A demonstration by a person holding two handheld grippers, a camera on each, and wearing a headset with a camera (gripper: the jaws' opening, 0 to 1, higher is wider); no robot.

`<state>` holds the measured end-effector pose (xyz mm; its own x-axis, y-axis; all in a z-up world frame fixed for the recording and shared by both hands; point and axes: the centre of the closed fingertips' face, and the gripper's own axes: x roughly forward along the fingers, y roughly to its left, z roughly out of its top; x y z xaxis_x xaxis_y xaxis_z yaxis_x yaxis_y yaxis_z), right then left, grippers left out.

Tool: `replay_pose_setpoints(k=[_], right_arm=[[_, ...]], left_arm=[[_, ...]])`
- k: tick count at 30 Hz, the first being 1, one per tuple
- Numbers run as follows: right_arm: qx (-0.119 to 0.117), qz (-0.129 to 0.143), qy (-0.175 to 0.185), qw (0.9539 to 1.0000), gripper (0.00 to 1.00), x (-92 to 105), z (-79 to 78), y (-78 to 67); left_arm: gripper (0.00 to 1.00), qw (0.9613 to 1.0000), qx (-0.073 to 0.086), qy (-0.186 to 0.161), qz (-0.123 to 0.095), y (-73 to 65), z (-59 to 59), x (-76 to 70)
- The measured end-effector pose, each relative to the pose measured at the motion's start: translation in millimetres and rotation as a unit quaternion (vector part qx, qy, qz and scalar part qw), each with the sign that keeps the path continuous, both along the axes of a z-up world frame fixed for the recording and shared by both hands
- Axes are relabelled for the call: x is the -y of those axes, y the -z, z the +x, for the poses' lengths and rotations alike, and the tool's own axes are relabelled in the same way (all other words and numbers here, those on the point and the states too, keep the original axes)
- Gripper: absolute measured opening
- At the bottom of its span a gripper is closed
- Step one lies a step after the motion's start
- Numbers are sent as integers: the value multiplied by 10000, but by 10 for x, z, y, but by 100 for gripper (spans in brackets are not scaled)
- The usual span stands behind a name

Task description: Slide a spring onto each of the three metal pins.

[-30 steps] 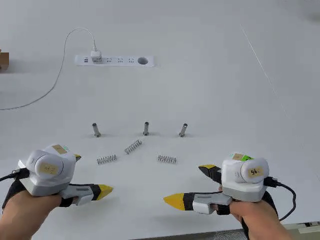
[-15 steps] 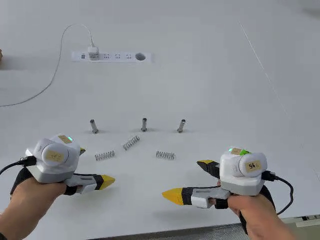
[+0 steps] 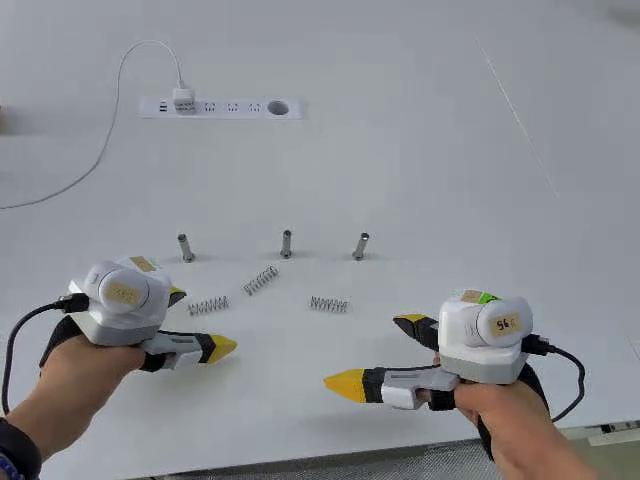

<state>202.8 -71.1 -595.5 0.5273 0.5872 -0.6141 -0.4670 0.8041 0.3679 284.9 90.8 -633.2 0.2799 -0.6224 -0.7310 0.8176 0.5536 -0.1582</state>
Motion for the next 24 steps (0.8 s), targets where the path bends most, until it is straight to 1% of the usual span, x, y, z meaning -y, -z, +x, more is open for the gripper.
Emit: replay_pose_setpoints(k=[2, 6, 10, 13, 15, 19, 21, 22, 24], right_arm=[[-4, -6, 7, 10000, 92, 11, -1, 2], [1, 5, 49, 10000, 92, 36, 3, -8], [11, 2, 77, 10000, 92, 49, 7, -10], [11, 8, 78, 10000, 92, 42, 5, -12], [8, 14, 75, 10000, 92, 34, 3, -11], [-1, 20, 58, 10000, 91, 22, -3, -2], [-4, 17, 51, 10000, 91, 19, -3, 1], [-4, 18, 52, 10000, 91, 22, -2, 1], [-1, 22, 62, 10000, 91, 29, 1, -1]], left_arm=[[65, 10000, -21, 27, 23, 33, -1, 12], [63, 10000, -40, 62, 16, 54, -1, 43], [57, 9999, -102, 63, -18, 82, -7, 65], [55, 9999, -92, 92, 70, 120, -11, 54], [53, 9999, -107, 78, 78, 135, -11, 49], [47, 9998, -59, 71, 150, 150, -11, 35], [44, 9998, -65, 64, 180, 168, -12, 24], [42, 9998, -85, 52, 178, 174, -19, 22], [37, 9998, -45, 26, 188, 173, -14, 17]])
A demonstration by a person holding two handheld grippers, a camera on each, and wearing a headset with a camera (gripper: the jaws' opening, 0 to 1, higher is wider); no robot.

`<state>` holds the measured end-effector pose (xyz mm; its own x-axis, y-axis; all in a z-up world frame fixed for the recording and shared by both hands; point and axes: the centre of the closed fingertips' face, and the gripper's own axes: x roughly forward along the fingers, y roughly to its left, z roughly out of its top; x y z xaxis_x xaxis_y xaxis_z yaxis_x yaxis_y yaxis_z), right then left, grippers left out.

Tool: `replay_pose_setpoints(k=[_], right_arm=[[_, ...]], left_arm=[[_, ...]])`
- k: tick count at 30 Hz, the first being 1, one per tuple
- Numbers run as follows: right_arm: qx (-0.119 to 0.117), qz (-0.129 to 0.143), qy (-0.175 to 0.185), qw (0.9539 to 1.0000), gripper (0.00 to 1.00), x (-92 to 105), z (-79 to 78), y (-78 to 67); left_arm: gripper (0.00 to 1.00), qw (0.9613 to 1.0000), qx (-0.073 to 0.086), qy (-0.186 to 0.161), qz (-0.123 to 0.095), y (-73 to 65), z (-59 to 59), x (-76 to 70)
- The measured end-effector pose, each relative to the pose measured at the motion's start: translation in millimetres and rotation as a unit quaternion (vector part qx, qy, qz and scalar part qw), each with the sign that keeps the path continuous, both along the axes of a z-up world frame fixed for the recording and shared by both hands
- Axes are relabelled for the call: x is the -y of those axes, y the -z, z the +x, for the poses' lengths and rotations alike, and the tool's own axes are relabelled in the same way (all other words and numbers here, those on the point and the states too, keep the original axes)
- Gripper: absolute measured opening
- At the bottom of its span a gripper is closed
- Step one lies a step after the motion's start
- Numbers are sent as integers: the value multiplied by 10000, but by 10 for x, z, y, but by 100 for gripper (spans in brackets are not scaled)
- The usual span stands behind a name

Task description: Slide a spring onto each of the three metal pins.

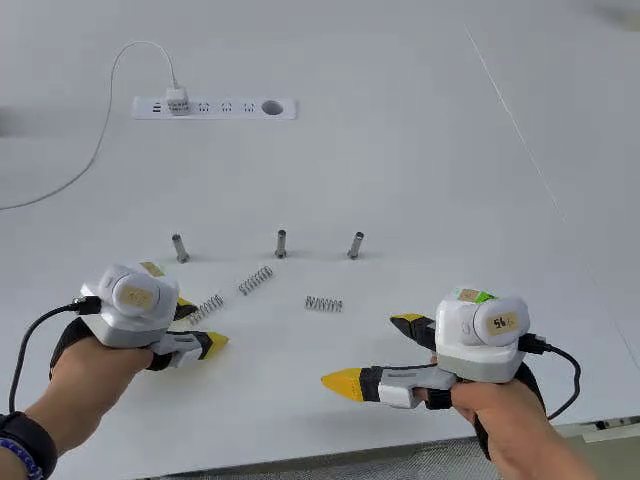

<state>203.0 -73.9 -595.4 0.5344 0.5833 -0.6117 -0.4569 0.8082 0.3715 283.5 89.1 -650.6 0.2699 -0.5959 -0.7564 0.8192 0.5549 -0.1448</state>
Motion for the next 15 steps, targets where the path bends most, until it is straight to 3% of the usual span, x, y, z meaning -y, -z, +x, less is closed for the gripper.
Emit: replay_pose_setpoints(k=[6, 10, 15], right_arm=[[7, 9, 25, 10000, 91, 8, 7, -9], [-5, 1, 4, 10000, 91, -8, 1, -9], [0, 12, -16, 10000, 91, -21, 6, -18]], left_arm=[[26, 9996, 102, -176, 184, 8, 48, -43], [12, 9982, 234, -327, 445, 34, 140, -131], [11, 9981, 180, -421, 414, 54, 157, -130]])
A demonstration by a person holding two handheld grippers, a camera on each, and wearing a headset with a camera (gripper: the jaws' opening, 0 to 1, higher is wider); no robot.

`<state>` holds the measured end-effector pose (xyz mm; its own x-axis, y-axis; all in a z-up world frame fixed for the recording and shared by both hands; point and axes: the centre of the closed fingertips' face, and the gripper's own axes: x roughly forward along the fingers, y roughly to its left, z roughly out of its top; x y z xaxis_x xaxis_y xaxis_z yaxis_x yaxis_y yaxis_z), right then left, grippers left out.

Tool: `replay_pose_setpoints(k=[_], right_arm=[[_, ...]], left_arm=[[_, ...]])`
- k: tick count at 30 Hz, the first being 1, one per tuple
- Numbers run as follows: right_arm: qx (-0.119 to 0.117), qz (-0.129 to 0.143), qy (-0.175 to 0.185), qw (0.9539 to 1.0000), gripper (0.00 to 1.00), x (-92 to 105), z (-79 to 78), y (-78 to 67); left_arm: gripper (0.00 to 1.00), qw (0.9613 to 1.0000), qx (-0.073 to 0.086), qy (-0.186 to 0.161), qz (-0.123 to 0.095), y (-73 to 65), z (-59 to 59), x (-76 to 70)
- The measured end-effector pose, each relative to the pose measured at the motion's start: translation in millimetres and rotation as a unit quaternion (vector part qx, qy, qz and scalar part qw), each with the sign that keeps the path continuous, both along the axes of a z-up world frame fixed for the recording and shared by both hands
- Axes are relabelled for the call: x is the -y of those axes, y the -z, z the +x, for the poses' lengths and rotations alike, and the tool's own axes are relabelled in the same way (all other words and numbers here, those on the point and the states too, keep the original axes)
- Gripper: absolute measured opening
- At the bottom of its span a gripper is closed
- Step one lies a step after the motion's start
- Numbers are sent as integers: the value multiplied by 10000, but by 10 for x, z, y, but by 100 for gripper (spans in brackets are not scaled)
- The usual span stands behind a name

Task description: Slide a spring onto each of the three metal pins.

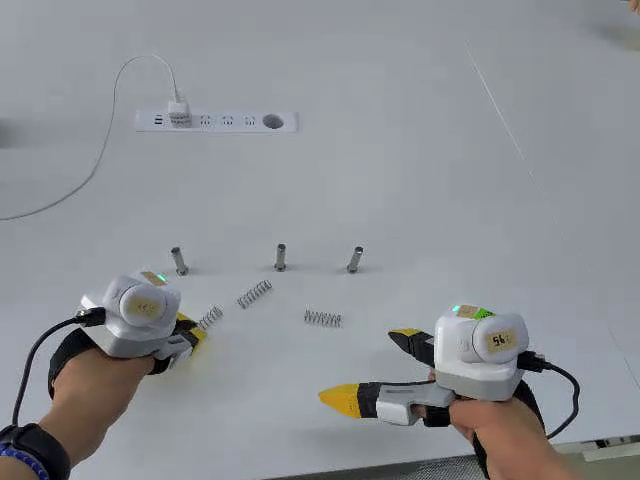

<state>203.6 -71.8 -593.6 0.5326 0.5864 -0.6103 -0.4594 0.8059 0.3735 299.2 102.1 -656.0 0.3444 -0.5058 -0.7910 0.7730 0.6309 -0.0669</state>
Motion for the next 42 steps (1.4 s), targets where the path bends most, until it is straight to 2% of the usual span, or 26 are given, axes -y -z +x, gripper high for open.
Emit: replay_pose_setpoints(k=[6, 29, 35, 42], right_arm=[[-3, 18, -5, 10000, 91, -9, 7, -20], [-100, 122, -253, 9996, 90, -146, -66, 12], [-116, 144, -290, 9994, 90, -171, -72, 13], [-135, 236, -332, 9991, 88, -221, -76, 14]], left_arm=[[11, 9999, -116, 0, -43, 21, -53, 0], [11, 9997, -146, 145, -94, -107, -429, -107], [11, 9998, -118, 103, -133, -164, -416, -135], [11, 9996, -16, 235, -127, -266, -425, -122]])
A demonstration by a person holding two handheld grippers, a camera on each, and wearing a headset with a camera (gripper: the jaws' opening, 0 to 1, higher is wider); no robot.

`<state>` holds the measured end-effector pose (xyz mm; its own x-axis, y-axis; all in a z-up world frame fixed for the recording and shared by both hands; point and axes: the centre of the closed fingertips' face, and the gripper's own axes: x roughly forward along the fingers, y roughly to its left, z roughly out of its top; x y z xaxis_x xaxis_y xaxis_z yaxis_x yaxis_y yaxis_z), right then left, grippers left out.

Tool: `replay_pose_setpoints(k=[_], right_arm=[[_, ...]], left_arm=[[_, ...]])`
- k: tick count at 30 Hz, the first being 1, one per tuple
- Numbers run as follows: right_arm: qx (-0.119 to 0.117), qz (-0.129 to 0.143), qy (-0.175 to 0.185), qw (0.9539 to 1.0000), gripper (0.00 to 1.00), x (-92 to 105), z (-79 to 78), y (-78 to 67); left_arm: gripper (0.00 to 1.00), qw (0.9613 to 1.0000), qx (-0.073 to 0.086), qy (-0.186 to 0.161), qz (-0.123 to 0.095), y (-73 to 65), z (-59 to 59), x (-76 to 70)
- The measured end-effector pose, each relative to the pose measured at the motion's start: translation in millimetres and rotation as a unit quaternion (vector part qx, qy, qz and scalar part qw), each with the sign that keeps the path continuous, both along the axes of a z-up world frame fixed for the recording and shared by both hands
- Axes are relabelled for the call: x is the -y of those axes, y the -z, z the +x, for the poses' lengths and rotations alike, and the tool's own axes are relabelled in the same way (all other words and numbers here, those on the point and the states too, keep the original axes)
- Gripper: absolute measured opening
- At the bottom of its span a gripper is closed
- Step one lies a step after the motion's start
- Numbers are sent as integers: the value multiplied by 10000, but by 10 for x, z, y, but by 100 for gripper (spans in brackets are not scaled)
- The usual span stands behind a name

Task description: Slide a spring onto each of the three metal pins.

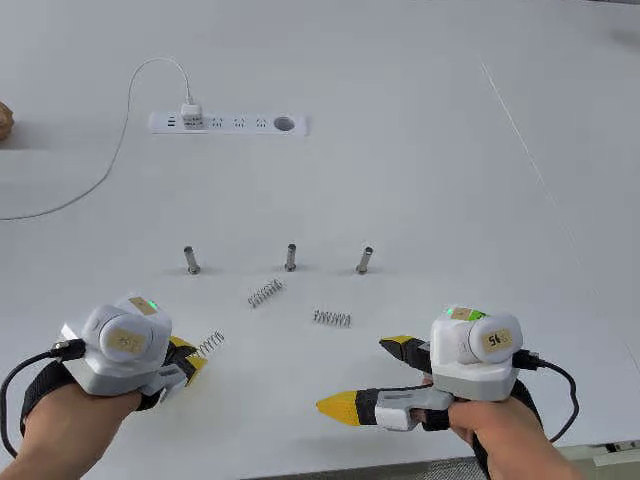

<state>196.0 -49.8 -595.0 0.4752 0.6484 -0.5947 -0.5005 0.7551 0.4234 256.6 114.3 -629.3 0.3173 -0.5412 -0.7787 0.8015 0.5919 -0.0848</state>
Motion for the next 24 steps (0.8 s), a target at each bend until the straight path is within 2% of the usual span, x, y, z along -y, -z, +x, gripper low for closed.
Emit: replay_pose_setpoints(k=[4, 7, 14, 24], right_arm=[[-1, 48, -51, 10000, 87, -48, 1, 2], [-9, 69, -84, 9999, 86, -75, -10, -6], [11, 89, -98, 9999, 83, -95, -3, -13], [18, 147, -249, 9996, 77, -163, 27, -22]], left_arm=[[11, 10000, 27, 25, -63, -66, -14, 37], [11, 9998, 42, 56, -188, -138, -51, 102], [11, 9993, 94, 262, -253, -207, -143, 219], [11, 9964, 207, 737, -358, -370, -271, 477]])
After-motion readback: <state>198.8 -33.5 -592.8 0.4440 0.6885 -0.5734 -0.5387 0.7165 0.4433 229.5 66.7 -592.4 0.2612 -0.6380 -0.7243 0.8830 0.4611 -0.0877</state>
